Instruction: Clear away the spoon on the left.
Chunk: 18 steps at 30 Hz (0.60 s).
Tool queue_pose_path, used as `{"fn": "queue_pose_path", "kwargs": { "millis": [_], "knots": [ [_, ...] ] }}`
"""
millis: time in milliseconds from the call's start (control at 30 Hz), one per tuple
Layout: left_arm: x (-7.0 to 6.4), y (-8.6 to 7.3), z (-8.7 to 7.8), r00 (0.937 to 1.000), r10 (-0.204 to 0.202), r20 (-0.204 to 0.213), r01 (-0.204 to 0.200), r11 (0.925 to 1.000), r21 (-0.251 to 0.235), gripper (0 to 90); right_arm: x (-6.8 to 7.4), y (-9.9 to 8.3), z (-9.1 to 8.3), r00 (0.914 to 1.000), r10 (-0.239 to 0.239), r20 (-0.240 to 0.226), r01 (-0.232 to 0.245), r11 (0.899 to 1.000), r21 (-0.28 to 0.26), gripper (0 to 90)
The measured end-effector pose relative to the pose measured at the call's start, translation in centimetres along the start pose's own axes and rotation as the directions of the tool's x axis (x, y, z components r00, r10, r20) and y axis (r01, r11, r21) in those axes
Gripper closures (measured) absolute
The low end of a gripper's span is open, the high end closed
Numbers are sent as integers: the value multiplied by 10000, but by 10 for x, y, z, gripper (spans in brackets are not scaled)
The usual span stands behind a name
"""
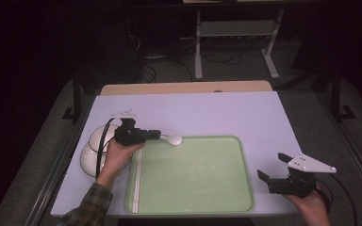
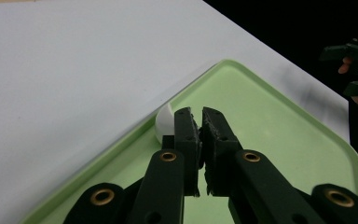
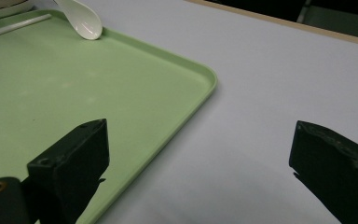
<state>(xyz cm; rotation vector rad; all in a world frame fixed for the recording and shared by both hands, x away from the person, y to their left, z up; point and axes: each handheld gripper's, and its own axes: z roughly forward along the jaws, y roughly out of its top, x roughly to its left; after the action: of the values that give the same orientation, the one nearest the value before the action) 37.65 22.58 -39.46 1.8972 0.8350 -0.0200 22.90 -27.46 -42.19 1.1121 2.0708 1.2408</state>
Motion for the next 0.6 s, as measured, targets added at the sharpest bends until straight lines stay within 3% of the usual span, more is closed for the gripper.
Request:
{"fn": "queue_pose_path", "kwargs": {
  "millis": [267,433,600],
  "knots": [
    [5,-7,-2,9950,-117,-993,163,9988,465,803,0,0,0,10000,-19,-6,19,10000,18,40],
    [1,-9,4,9810,148,-1936,49,9949,1005,743,1,0,0,10000,-22,3,22,10000,14,40],
    [1,-12,11,9703,279,-2402,57,9904,1380,695,1,0,0,10000,-25,-3,25,10000,-3,40]
  ]
}}
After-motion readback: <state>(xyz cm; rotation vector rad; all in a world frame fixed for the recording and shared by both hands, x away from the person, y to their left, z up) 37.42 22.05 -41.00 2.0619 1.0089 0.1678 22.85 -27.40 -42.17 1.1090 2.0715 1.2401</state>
